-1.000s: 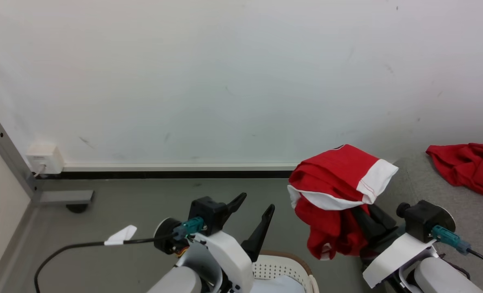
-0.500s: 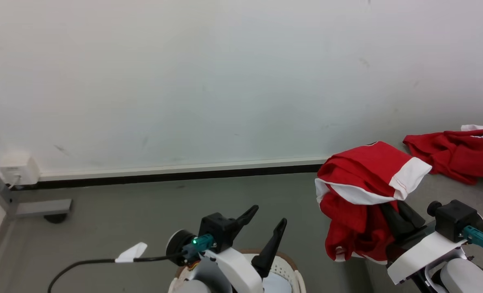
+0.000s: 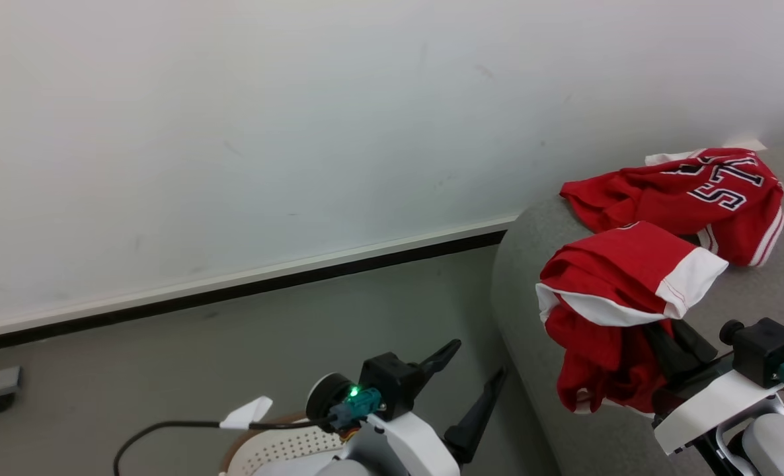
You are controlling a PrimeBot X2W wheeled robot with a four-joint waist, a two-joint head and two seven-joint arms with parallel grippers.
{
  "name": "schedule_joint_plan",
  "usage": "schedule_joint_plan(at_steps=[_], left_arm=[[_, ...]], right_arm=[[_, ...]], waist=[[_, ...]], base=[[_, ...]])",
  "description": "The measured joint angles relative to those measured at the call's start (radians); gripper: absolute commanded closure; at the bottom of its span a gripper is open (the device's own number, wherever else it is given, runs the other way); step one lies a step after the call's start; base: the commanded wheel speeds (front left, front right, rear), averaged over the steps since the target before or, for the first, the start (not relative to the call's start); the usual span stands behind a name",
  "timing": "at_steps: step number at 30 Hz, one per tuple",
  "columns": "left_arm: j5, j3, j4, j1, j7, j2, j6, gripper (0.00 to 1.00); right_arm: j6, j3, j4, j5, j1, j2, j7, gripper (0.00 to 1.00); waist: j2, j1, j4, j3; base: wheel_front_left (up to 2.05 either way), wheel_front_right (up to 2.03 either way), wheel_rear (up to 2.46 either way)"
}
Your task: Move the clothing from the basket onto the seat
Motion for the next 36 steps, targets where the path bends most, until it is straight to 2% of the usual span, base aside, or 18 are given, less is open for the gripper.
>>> schedule_joint_plan(at_steps=[9, 17, 23, 30, 36], left_arm=[[0.011, -0.031, -0.002, -0.022, -0.028, -0.021, -0.009, 0.0], [0.032, -0.065, 0.0, -0.056, -0.04, -0.03, -0.017, 0.0], [0.066, -0.084, -0.012, -0.14, -0.03, -0.035, -0.028, 0.0], [0.114, -0.089, -0.026, -0.261, -0.015, -0.038, -0.033, 0.0], [0.147, -0.082, -0.049, -0.346, -0.003, -0.036, -0.035, 0.0]], right_arm=[[0.0, -0.034, -0.014, 0.018, 0.0, -0.031, 0.0, 1.0], [0.0, -0.107, 0.028, 0.044, -0.041, -0.059, 0.0, 1.0], [0.0, -0.254, 0.102, 0.044, -0.19, -0.08, 0.0, 1.0], [0.0, -0.455, 0.191, 0.05, -0.424, -0.125, 0.0, 1.0], [0.0, -0.652, 0.379, 0.003, -0.637, -0.173, -0.001, 1.0]], waist=[[0.0, 0.0, -0.102, 0.026], [0.0, 0.0, -0.117, 0.093], [0.0, 0.0001, -0.091, 0.204], [0.0, 0.0002, -0.039, 0.384], [0.0, 0.0003, 0.01, 0.554]], base=[[0.0, 0.0, 0.0], [0.0, 0.0, 0.0], [0.0, 0.0, 0.0], [0.0, 0.0, 0.0], [0.0, 0.0, 0.0]])
